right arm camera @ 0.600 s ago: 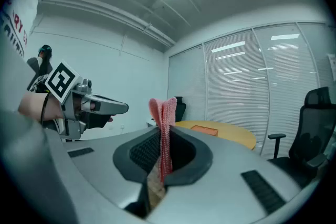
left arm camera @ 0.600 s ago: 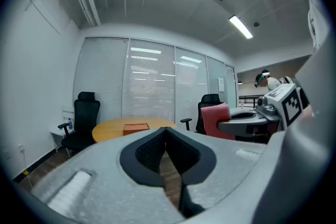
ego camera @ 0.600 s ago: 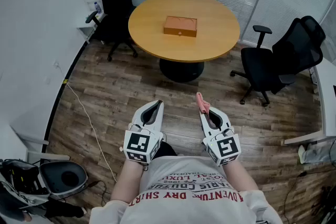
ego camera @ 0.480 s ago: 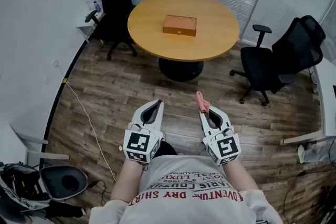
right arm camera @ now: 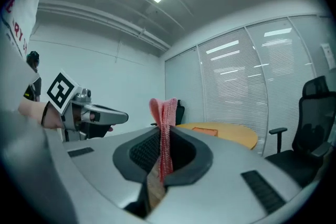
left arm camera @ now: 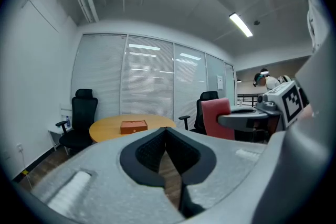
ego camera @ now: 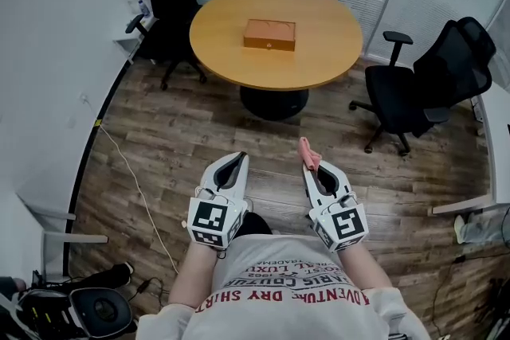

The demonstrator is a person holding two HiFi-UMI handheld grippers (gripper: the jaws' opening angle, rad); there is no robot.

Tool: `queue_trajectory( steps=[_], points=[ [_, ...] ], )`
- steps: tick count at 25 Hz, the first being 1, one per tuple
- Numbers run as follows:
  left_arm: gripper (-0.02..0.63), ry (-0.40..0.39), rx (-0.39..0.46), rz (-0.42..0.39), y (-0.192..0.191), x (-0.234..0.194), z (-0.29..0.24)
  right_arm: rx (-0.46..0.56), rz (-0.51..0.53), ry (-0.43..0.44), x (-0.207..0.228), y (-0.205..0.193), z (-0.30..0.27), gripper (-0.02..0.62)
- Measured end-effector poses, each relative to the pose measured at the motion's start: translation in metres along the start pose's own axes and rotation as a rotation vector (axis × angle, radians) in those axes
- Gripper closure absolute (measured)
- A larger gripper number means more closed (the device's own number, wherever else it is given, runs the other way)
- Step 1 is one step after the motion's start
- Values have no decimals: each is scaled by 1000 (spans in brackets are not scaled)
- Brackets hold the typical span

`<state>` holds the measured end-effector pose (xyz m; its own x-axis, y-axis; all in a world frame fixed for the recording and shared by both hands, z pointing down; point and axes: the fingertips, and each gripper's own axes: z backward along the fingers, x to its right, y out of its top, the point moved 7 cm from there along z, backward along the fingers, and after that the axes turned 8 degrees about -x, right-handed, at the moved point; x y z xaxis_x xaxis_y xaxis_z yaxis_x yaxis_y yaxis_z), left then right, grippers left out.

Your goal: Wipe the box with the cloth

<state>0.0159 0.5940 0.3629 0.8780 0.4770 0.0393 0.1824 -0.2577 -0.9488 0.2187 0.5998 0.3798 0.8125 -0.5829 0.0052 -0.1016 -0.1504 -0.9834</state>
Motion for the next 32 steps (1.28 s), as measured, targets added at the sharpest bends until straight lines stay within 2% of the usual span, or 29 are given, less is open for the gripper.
queue_trajectory(
  steps=[7,15,21,26,32],
  points=[
    [597,4,-26,27,-10,-17,-26,-1,18,-1,14,-3,-24,567],
    [597,-18,-42,40,-10,-70,-75,-40,-2,-13,32,-5,-90,566],
    [597,-66,-50,42,11,-142,-124,-68,-8,-59,39,17,-165,566],
    [597,-143,-54,34,37,-208,-176,-136,2,-88,46,38,-238,566],
    [597,-229,-60,9,66,-292,-246,-181,-25,-187,67,60,-330,565]
  ],
)
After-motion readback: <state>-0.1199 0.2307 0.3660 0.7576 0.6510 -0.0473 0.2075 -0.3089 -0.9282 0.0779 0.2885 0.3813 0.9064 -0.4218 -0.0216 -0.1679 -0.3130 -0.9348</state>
